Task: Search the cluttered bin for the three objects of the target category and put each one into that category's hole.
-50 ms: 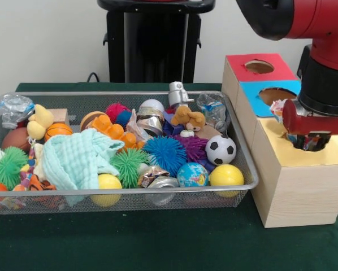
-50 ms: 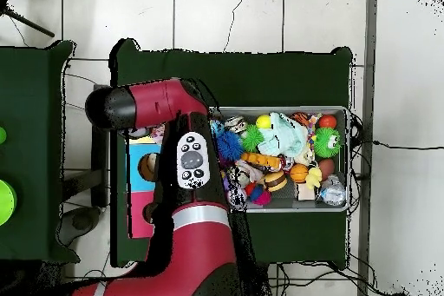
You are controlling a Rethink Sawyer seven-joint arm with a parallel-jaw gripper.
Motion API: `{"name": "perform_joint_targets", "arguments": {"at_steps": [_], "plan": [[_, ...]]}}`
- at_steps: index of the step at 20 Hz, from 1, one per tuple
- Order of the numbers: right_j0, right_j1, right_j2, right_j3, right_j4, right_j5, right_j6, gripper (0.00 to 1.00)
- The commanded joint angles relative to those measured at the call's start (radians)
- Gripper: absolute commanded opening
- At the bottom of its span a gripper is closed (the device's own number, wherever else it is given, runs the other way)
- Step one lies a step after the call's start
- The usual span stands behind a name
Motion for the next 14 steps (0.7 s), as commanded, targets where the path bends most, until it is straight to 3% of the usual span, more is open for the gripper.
{"name": "perform_joint_targets", "arguments": {"at_steps": [1, 12, 13, 14], "plan": [[-0.069, -0.047, 0.059, -0.007, -0.068, 0.051, -0.162, 1.0], [-0.092, -0.041, 0.108, -0.001, -0.094, 0.007, -0.158, 1.0], [-0.098, -0.044, 0.117, 0.006, -0.101, -0.009, -0.158, 0.0], [-0.1, -0.044, 0.121, 0.008, -0.103, -0.017, -0.16, 0.0]]}}
